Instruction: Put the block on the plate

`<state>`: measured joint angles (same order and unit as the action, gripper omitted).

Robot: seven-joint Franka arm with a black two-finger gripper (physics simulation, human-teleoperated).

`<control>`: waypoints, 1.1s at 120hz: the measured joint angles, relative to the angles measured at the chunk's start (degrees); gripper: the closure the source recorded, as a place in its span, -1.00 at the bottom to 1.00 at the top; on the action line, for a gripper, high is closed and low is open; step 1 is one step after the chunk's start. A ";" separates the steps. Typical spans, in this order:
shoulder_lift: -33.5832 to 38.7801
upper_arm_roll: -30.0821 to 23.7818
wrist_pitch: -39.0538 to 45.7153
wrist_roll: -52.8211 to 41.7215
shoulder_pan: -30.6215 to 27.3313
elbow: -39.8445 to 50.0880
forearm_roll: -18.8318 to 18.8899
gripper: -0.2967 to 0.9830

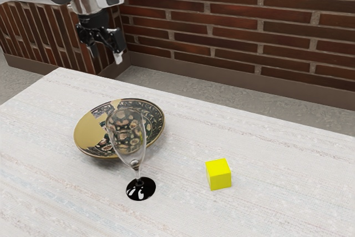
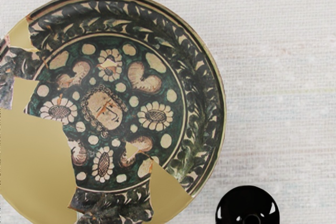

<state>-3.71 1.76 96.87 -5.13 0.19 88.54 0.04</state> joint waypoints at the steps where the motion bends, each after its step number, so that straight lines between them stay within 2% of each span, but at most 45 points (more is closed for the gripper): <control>1: 0.00 0.00 0.02 -0.04 -0.03 0.00 0.00 -0.54; 25: -0.06 -0.06 0.30 -0.79 -0.22 -0.02 0.06 -0.54; 36: -0.47 -1.84 0.16 -1.04 -1.06 -0.13 0.17 -0.54; 72: -8.18 -14.55 -1.31 -1.70 0.63 -0.60 0.26 -0.53; 84: -10.06 -18.11 -0.21 -1.94 1.61 -0.35 1.73 -0.54; 116: -18.54 -19.84 5.04 -2.94 6.82 0.00 3.11 -0.54; 132: -22.51 -19.86 8.56 -3.39 9.87 -0.95 6.56 -0.54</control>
<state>-26.22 -18.10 105.43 -8.53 10.06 87.59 6.60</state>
